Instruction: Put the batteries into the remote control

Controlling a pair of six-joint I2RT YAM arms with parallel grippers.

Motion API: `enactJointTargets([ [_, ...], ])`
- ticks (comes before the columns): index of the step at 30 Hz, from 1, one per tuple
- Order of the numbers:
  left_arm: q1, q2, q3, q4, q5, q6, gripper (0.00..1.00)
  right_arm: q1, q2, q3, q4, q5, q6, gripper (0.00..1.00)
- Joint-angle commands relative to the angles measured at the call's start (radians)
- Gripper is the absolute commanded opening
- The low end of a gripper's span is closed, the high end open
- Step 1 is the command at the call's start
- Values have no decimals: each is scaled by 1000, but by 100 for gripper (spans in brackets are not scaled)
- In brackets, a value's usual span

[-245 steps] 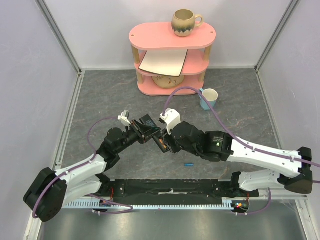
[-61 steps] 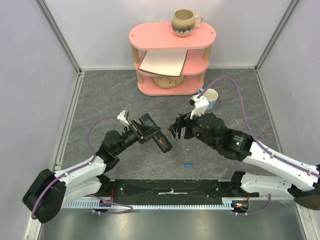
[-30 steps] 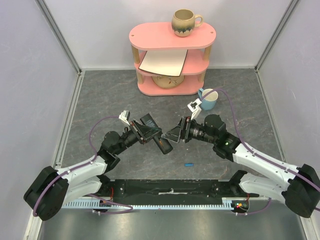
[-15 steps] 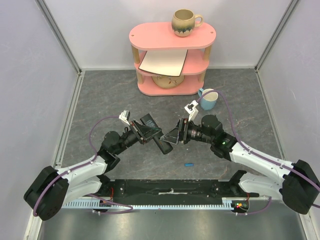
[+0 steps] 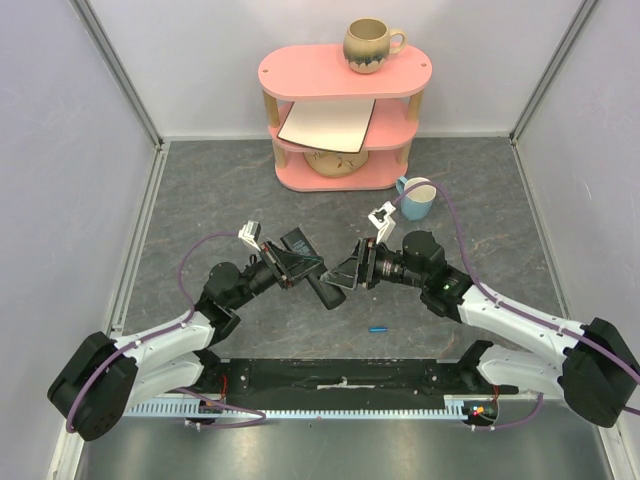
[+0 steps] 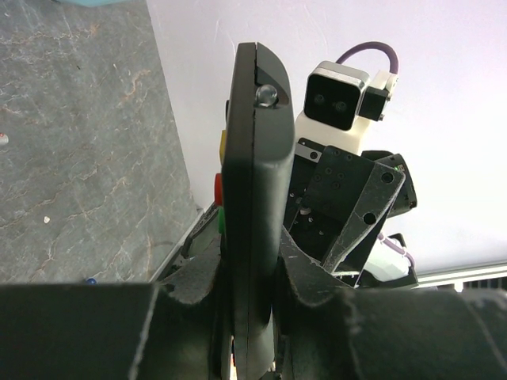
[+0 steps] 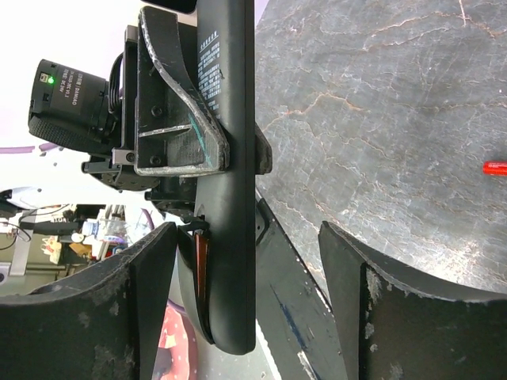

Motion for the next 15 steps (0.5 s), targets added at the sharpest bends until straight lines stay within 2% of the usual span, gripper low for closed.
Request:
enactJointTargets([
  [1,-3,-14,49,84,8,-28,2,-2,3,-30,4,-13,-6,78],
  [15,-3,-24,55,84,-18,-36,2,-3,-20,-87,58,-27,28,75],
])
